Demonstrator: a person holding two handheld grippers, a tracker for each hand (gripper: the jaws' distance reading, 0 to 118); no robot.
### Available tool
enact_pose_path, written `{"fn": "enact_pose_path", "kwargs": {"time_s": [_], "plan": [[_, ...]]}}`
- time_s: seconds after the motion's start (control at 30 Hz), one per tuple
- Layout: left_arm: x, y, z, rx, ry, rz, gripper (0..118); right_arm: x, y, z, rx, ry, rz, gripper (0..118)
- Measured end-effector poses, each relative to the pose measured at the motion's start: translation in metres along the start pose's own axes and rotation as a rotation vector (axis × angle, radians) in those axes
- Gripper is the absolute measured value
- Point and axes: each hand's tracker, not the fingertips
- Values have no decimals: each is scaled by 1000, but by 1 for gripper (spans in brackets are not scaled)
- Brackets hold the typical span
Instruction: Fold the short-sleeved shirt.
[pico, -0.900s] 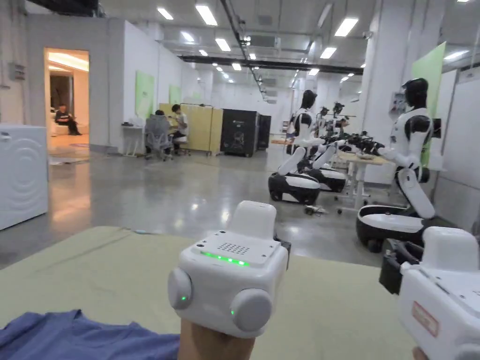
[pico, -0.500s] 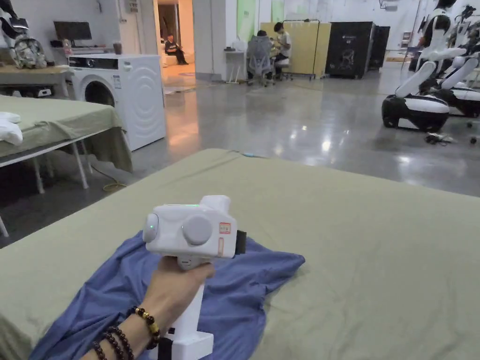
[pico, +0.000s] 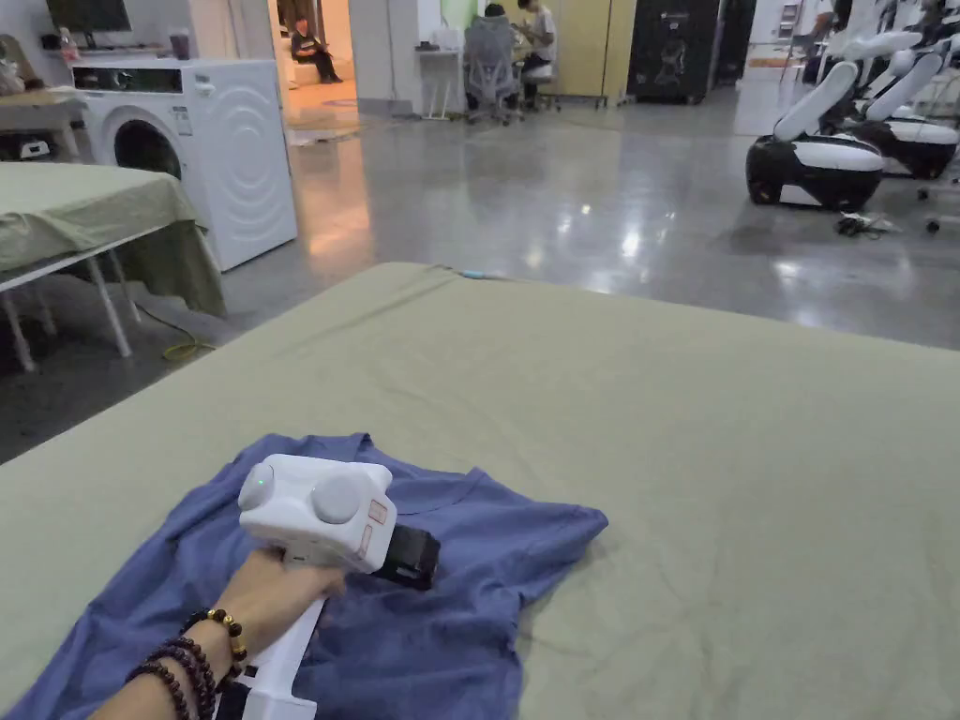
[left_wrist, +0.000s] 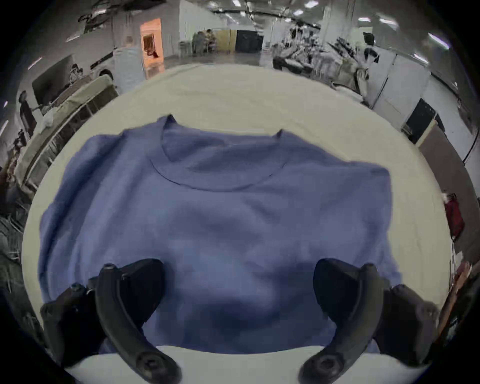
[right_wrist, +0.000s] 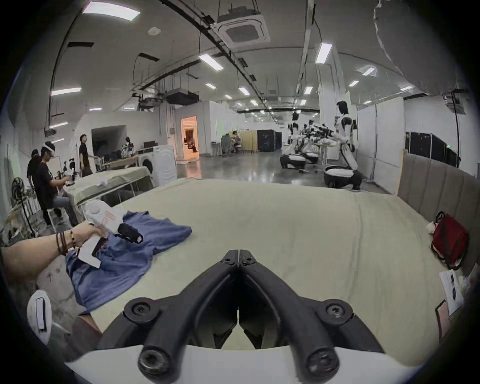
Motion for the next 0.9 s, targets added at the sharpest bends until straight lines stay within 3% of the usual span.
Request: {"fn": "enact_pose_path", "kwargs": {"time_s": [0.1,0.17,0.23,0.27,0.3,0.47,0.63,0.77,0.9], "plan": [[10,-10,-7,77,44,-46,114,0,-2,-5,-14,-2,-4,2],[12,-10,1,59,41,-35,103,-2,-1,-7,-20,-6,-6,2],[13,-12,15,127,48,-62,48,-2,-2,-8,-25,-2,-10,2],[14,-13,20,136,44,-61,5,-2,-3,-9,-27,-1,-10,2],[15,-14,21,154,61,-48,0,-2,-3,-9,-27,-2,-11,2],[26,-26,34,153,59,-47,0,-1,-6,-1,-29,6,-20,2],[45,-11,90,399,-186,38,0,9,-5,13,-23,-8,-24,2],[111,12,134,433,-175,-136,0,20,-4,29,0,-38,-45,2],[178,39,155,444,-396,-188,0,34,-6,47,20,-67,-77,2]]}}
